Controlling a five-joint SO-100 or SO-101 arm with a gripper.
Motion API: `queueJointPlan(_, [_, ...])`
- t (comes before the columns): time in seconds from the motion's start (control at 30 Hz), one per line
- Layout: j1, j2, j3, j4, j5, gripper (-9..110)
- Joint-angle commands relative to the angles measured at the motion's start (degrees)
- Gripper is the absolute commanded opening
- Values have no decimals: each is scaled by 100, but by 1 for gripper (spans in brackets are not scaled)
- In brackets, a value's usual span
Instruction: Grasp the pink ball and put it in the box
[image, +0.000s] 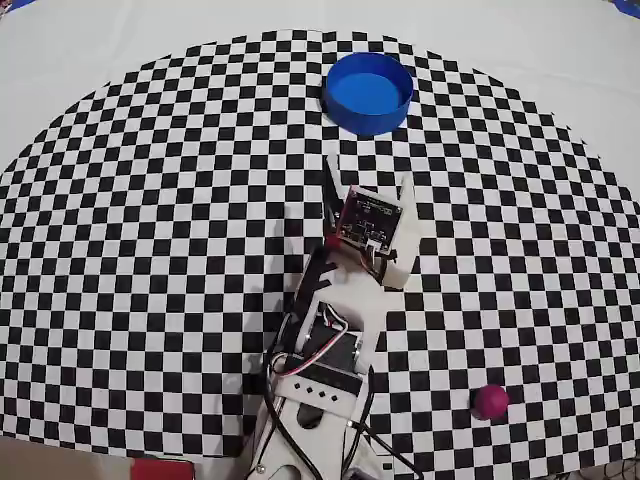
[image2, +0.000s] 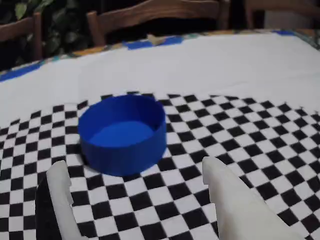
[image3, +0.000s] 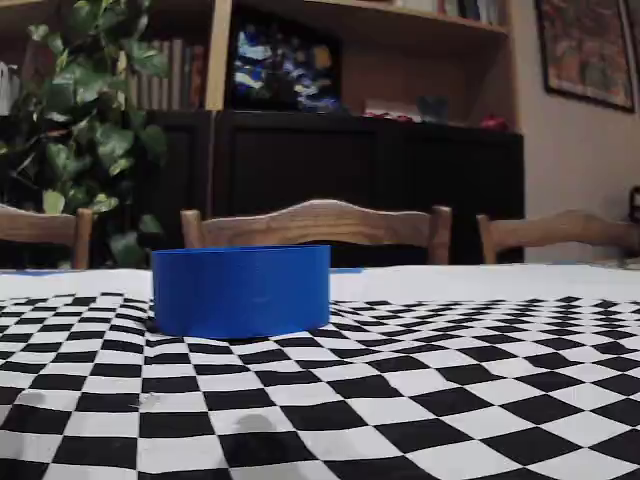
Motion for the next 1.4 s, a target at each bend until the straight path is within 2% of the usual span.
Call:
queueJointPlan(0.0, [281, -62, 44, -97, -44, 31])
queueJointPlan(0.43, [1415, -79, 44, -343, -44, 31])
queueJointPlan(1.37, [3094, -149, 44, -545, -44, 31])
